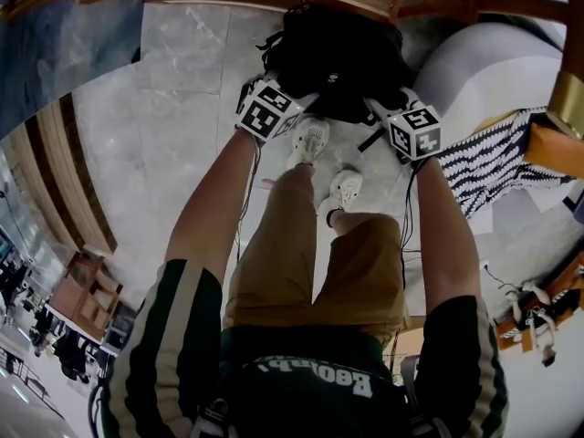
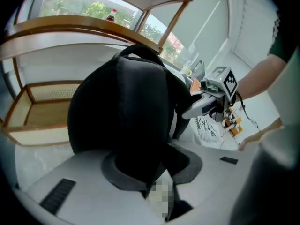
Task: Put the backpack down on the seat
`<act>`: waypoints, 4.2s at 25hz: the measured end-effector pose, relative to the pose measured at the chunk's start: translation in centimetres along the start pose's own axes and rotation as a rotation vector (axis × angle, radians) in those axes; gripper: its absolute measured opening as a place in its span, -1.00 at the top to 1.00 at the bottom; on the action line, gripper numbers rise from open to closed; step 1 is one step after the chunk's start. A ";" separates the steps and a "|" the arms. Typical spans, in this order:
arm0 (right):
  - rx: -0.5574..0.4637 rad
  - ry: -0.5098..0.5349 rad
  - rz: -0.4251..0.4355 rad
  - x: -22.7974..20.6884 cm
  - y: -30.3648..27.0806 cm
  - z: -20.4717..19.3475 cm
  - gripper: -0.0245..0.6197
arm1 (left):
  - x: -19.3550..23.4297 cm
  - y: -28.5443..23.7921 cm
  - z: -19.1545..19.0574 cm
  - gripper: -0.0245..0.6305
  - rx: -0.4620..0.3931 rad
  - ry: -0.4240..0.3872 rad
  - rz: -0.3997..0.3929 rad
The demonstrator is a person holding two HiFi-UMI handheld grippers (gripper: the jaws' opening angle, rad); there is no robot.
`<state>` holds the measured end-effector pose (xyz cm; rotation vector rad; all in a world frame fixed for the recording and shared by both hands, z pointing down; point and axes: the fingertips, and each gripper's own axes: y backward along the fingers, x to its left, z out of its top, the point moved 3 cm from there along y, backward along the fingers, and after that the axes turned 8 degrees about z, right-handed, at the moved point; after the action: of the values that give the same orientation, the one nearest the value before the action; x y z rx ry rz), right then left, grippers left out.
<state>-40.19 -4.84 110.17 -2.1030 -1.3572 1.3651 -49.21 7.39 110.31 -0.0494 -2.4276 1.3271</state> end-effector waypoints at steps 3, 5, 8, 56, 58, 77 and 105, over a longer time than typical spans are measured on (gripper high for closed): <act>-0.029 0.031 0.066 1.7 0.1 0.9 0.70 | -1.1 -0.1 0.7 0.70 -0.037 -0.078 0.008; -0.051 0.029 0.059 2.4 0.6 1.6 0.71 | -1.5 0.7 1.2 0.70 -0.063 -0.085 0.008; -0.092 0.043 0.061 4.4 2.2 3.7 0.71 | -2.4 3.2 2.6 0.70 -0.092 -0.113 -0.005; -0.606 0.460 0.077 54.7 49.4 29.9 0.70 | -32.1 66.7 28.2 0.70 -0.664 -0.421 0.040; -0.651 0.486 0.087 56.8 51.0 30.9 0.70 | -33.2 69.4 28.8 0.70 -0.697 -0.452 0.050; -0.840 0.523 -0.093 59.8 57.5 32.6 0.70 | -36.8 74.2 33.9 0.70 -0.782 -0.779 -0.062; -1.039 0.169 -0.685 53.4 85.1 -0.9 0.70 | -77.0 55.1 32.9 0.70 -0.621 -0.921 -0.686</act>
<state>13.11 -4.34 25.06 -1.7758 -2.7037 0.1637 3.32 -4.35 25.77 1.3520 -2.9942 0.2424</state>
